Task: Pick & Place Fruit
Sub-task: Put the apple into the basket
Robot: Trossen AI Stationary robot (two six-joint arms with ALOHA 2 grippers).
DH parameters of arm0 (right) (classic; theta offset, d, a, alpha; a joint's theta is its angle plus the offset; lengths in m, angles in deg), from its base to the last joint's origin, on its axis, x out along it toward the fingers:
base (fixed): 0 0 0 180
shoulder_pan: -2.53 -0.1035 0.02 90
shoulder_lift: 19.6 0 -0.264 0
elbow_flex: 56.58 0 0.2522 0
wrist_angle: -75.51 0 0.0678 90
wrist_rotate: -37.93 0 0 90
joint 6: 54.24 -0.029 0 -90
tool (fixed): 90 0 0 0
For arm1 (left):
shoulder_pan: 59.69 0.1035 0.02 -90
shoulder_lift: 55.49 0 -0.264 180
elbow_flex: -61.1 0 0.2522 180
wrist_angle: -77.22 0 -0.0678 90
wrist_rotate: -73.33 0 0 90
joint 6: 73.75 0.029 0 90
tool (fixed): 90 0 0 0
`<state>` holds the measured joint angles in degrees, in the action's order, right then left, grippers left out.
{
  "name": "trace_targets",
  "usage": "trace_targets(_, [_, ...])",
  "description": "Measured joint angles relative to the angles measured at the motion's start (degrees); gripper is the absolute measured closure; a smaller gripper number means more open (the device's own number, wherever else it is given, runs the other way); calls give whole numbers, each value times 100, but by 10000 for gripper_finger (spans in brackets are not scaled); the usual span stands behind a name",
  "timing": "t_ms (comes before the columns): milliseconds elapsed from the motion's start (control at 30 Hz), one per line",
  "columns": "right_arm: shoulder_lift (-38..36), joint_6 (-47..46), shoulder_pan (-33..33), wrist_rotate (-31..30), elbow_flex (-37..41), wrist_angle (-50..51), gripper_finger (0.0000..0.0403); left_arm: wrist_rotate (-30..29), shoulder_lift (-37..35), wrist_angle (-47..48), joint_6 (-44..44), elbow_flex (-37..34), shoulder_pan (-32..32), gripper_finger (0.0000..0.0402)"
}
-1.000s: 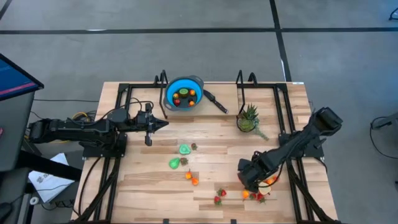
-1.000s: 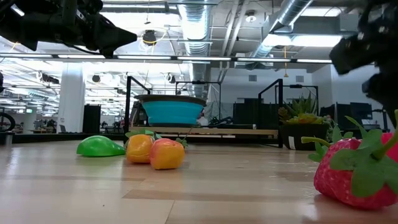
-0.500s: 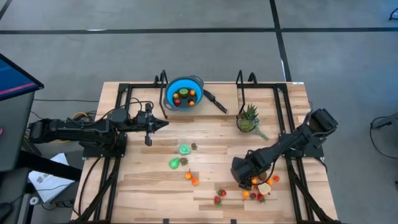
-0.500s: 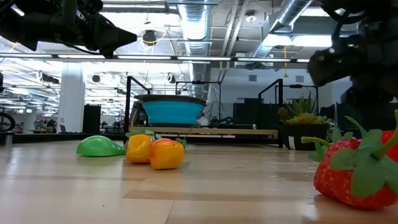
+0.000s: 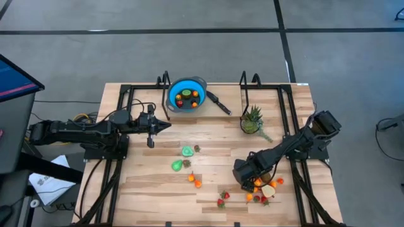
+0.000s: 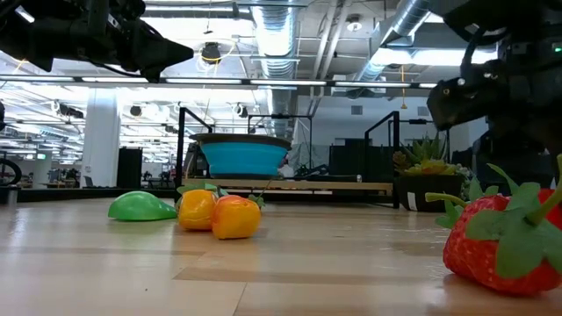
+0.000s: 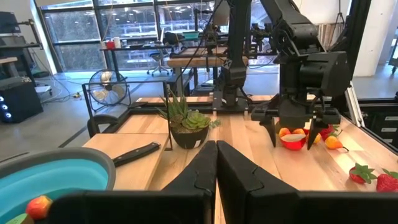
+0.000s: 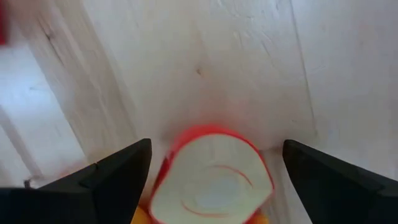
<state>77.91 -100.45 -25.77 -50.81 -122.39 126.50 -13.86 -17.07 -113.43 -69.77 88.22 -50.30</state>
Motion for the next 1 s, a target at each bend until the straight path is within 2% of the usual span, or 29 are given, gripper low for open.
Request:
trace_targets(200, [72, 28, 20, -20, -10, 24, 56, 0, 2, 4, 0, 0, 0, 399])
trace_targets(567, [42, 25, 25, -16, -5, 110, 106, 0, 2, 4, 0, 0, 0, 399])
trace_targets(1000, [48, 150, 25, 3, -26, 138, 135, 0, 2, 4, 0, 0, 0, 399])
